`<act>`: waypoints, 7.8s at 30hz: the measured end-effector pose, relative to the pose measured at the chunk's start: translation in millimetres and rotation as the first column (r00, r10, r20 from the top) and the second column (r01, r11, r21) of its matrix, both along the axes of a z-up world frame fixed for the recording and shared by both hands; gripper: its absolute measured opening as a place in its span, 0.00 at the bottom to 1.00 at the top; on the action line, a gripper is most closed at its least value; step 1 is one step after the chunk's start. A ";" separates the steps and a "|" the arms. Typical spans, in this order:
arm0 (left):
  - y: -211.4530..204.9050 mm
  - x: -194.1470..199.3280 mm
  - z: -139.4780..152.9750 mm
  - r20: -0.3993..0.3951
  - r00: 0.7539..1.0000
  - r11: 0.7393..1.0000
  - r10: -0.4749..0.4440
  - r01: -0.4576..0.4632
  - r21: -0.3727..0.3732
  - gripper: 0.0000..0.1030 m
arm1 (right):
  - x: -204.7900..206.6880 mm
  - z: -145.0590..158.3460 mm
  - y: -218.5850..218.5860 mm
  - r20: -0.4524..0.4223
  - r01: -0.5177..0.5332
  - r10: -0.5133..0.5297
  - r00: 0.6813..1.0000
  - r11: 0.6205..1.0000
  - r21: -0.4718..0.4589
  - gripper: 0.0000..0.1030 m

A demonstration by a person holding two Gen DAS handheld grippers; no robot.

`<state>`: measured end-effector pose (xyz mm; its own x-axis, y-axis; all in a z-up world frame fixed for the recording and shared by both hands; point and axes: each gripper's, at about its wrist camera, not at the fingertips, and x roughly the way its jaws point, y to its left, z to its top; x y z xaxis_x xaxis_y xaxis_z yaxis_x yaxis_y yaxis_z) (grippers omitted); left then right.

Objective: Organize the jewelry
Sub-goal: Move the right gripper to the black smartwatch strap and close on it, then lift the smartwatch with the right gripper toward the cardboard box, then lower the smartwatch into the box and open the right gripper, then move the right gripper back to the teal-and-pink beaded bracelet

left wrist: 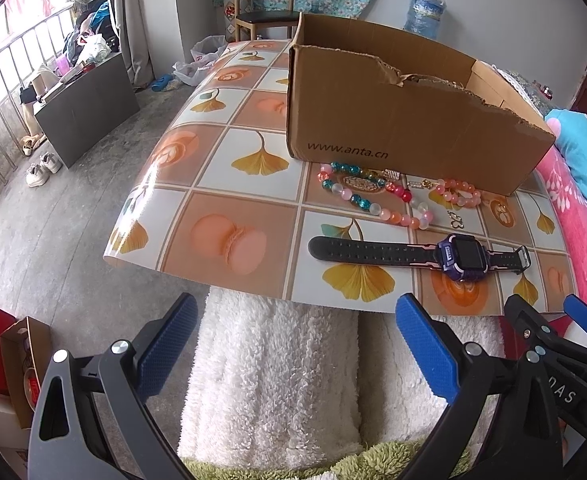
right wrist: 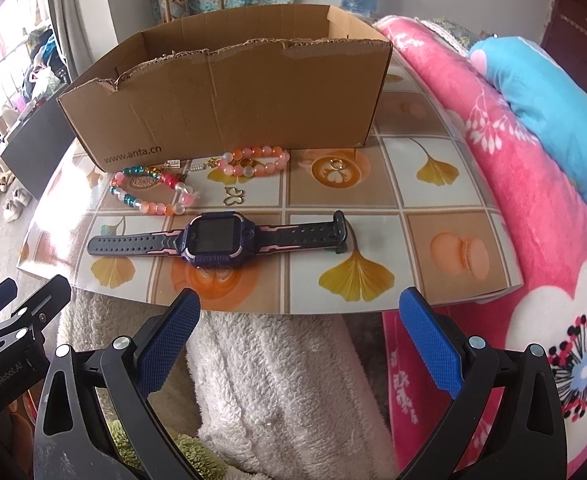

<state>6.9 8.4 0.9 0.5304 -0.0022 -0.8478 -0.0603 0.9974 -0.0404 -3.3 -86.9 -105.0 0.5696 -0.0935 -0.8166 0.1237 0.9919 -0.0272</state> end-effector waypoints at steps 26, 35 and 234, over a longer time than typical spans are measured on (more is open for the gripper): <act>30.6 30.6 -2.7 0.116 0.980 0.957 -0.162 0.185 -0.225 0.95 | 16.0 5.0 -68.4 0.080 -0.005 -0.006 0.997 0.991 0.135 0.93; 26.7 44.9 -17.2 0.074 0.972 0.958 -0.222 0.232 -0.167 0.93 | 39.3 1.5 -65.2 0.038 -0.067 0.059 0.998 0.961 0.269 0.85; 53.7 81.6 -51.2 -0.057 0.990 0.991 -0.129 0.131 0.039 0.95 | 109.7 -30.7 -26.8 -0.190 -0.203 0.205 0.960 0.979 0.026 0.92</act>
<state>88.5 62.1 -50.2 0.4813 -0.0319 -0.8760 0.0690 0.9976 0.0016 106.4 -113.6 -135.7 0.4097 0.0135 -0.9121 -0.0882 0.9958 -0.0249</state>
